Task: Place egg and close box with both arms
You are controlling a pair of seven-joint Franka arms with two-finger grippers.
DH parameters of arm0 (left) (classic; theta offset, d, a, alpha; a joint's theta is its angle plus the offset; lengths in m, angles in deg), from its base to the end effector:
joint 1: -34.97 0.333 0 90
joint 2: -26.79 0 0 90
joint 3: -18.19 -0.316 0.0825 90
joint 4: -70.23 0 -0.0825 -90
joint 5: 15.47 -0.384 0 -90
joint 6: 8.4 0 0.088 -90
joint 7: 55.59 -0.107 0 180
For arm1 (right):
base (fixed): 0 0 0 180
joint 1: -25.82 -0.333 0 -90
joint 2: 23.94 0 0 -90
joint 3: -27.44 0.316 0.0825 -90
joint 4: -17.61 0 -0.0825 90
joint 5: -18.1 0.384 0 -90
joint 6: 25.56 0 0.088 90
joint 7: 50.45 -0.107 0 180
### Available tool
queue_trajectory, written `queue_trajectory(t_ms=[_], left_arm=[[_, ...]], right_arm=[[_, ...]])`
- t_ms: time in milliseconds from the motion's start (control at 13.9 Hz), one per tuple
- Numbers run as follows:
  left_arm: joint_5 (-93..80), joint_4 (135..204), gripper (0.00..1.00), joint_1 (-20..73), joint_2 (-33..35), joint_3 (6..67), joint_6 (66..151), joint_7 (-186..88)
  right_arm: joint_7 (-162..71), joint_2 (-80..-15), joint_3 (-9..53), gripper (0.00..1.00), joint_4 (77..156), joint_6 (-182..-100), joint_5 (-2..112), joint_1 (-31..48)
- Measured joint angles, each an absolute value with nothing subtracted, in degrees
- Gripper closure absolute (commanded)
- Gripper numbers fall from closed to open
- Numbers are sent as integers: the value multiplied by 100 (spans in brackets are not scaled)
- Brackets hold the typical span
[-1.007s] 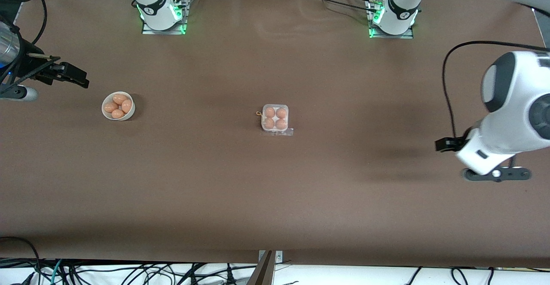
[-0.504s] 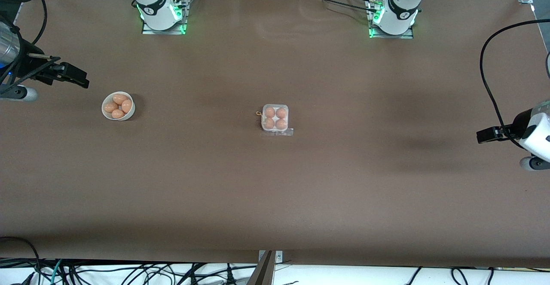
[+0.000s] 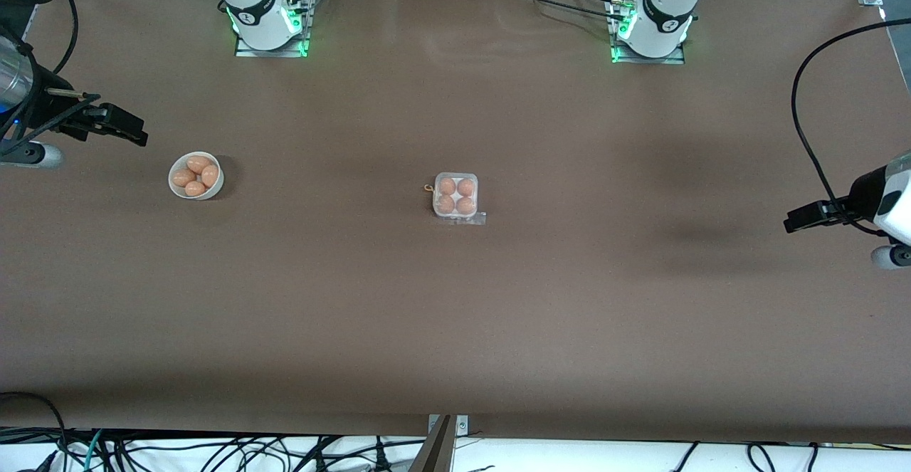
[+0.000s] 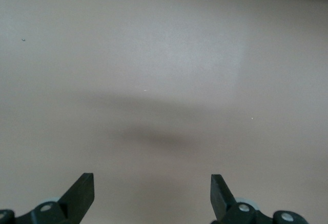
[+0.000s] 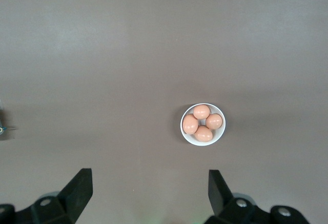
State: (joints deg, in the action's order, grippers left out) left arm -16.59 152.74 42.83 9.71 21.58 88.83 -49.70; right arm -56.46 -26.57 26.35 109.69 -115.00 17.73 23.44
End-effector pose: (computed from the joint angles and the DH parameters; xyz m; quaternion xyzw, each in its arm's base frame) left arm 0.6450 0.0572 0.5179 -0.9957 -0.0900 0.0203 0.0012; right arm 0.5641 0.0122 0.5809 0.9981 -0.0410 -0.0456 0.0066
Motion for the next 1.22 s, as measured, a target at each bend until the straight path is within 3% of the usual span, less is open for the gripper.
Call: queue_trajectory(t_ms=[1223], left_arm=[[-1659,15712,0,3393,1240,1510,8927,-4969]], right_arm=[[-5646,-2657,2635,0,10969,-11500,1773,2344]])
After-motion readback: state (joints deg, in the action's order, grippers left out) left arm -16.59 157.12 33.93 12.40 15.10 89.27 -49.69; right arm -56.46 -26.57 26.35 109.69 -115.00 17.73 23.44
